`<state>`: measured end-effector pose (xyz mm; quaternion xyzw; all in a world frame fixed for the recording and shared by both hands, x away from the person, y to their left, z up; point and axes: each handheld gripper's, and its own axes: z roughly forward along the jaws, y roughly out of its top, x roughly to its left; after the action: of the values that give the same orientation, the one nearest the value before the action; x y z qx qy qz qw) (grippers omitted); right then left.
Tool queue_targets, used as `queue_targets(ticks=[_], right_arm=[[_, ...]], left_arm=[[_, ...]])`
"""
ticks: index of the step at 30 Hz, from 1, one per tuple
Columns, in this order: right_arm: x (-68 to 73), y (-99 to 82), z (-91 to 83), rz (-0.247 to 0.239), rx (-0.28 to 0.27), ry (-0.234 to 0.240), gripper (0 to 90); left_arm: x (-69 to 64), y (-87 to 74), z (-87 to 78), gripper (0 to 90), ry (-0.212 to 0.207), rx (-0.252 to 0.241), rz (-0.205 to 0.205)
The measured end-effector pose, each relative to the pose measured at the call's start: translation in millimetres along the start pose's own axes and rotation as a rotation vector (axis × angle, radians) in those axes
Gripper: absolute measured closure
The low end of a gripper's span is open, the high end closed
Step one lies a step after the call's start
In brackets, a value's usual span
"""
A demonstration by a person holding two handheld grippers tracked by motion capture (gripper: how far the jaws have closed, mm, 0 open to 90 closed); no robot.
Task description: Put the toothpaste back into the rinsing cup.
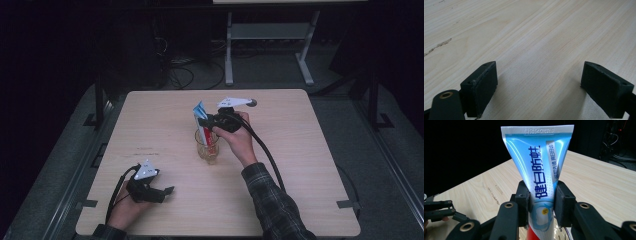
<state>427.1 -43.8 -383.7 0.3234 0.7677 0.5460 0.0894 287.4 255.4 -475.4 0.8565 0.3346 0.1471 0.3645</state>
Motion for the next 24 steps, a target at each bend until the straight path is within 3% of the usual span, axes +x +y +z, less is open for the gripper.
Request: queue_targets(ticks=[7, 14, 24], right_arm=[[0.6, 3.5, -0.6, -0.007, 0.004, 0.004, 62.5], [-1.9, 4.1, -2.4, -0.007, -0.001, 0.001, 51.5], [-1.4, 4.4, -5.5, -0.015, 0.024, -0.028, 40.1]], left_arm=[[-0.1, 0.1, 0.0, 13.2, -0.001, 0.001, 0.001], [-0.5, 0.2, 0.2, 13.2, -0.002, 0.000, -0.001], [-0.5, 0.3, 0.2, 13.2, -0.002, 0.001, 0.001]])
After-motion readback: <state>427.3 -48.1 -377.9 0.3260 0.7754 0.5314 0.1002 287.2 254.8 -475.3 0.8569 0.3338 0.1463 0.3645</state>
